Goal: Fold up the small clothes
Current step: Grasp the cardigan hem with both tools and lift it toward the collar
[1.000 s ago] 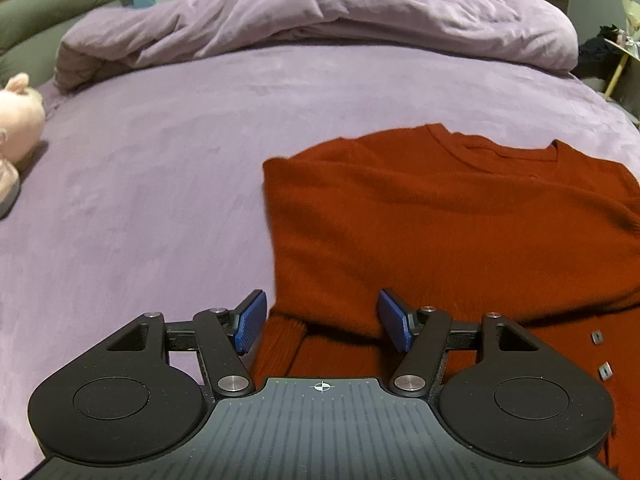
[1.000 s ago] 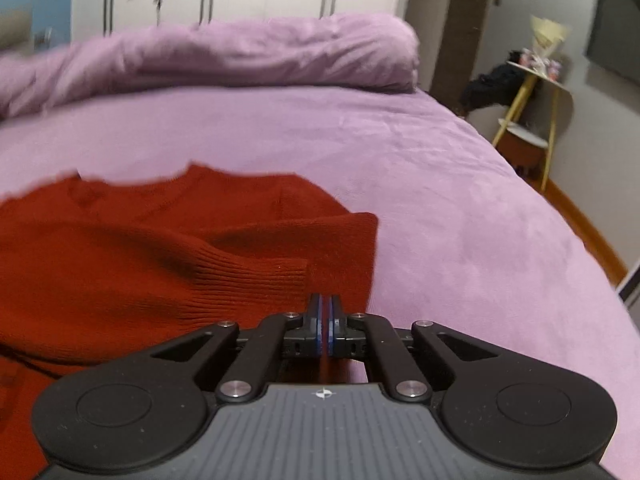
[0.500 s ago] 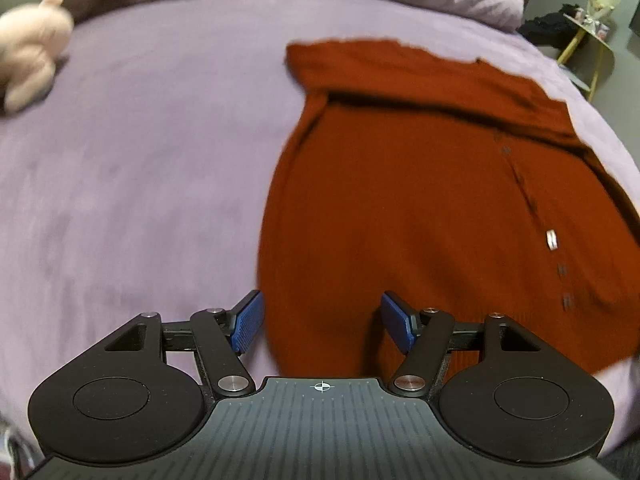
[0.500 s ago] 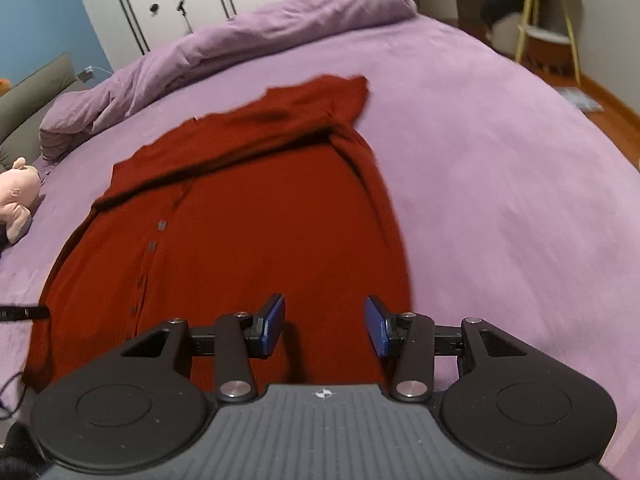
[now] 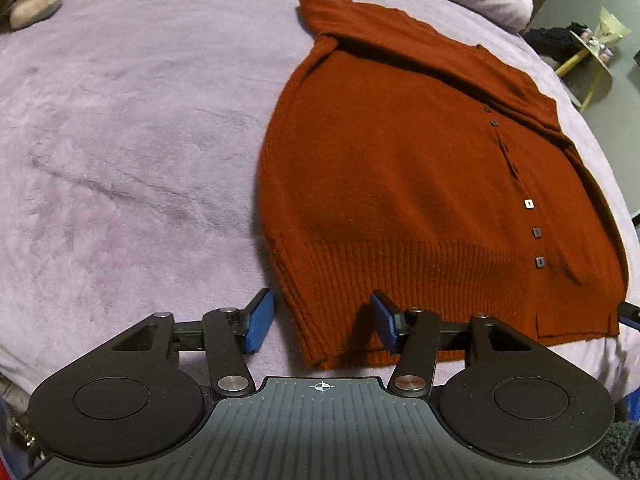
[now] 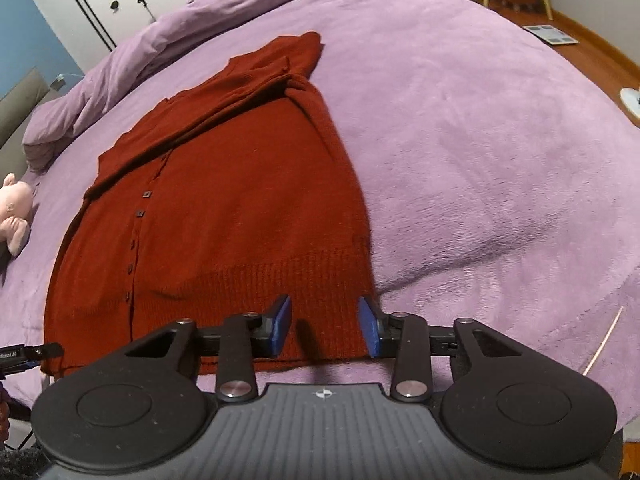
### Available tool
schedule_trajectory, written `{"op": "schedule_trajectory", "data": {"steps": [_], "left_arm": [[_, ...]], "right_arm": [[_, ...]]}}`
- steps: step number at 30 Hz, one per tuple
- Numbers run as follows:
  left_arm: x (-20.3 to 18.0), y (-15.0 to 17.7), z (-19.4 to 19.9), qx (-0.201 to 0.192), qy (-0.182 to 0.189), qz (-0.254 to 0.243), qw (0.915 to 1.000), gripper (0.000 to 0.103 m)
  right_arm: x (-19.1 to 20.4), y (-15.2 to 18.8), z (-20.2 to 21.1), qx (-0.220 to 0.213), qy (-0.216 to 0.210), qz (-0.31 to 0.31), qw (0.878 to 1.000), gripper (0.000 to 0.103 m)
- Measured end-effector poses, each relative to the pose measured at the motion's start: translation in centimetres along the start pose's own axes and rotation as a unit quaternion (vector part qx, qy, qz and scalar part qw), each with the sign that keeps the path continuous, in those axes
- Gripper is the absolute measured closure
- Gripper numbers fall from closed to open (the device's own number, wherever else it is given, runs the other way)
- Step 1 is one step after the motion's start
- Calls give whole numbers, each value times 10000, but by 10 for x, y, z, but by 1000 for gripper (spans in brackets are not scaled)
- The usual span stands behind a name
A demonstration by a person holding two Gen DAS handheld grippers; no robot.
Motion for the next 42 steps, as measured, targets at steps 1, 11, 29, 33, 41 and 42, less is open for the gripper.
{"op": "schedule_trajectory", "data": {"steps": [1,11,29,33,41,42], "left_arm": [[1,0,0,26,-4,-21,10000,52],[-5,-1,-7,289,243,-399,9985,85],[-39,-154,29,-1452,646,-138,9872,96],[-37,-177,-10,-1473,84,-189,9889,95],[-18,-173,-35,-1408,-428,-575,9874,65],[-13,-172,-34,-1457,-339,-625,9868,58]], "right_arm": [[-2,-1,0,-14,99,-28,9999,67],[3,5,-16,438,-305,-246,9983,82],[53,-135,-24,-789,-1632,-962,9787,98],[70,-169,-61,-1031,-1032,-482,9881,98],[67,-177,-74,-1472,-288,595,9869,69],[65,-175,-73,-1522,-257,756,9851,67]]}}
Point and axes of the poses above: each gripper's, at about its wrist camera, not at the fingertips, and z roughly against the way its jaws point, x to its left, y to its underside, the point moved 9 cm from there along -z, roughly the way its jaws point, and after that the axes turned 5 degrees about y, right-handed, at the moved point
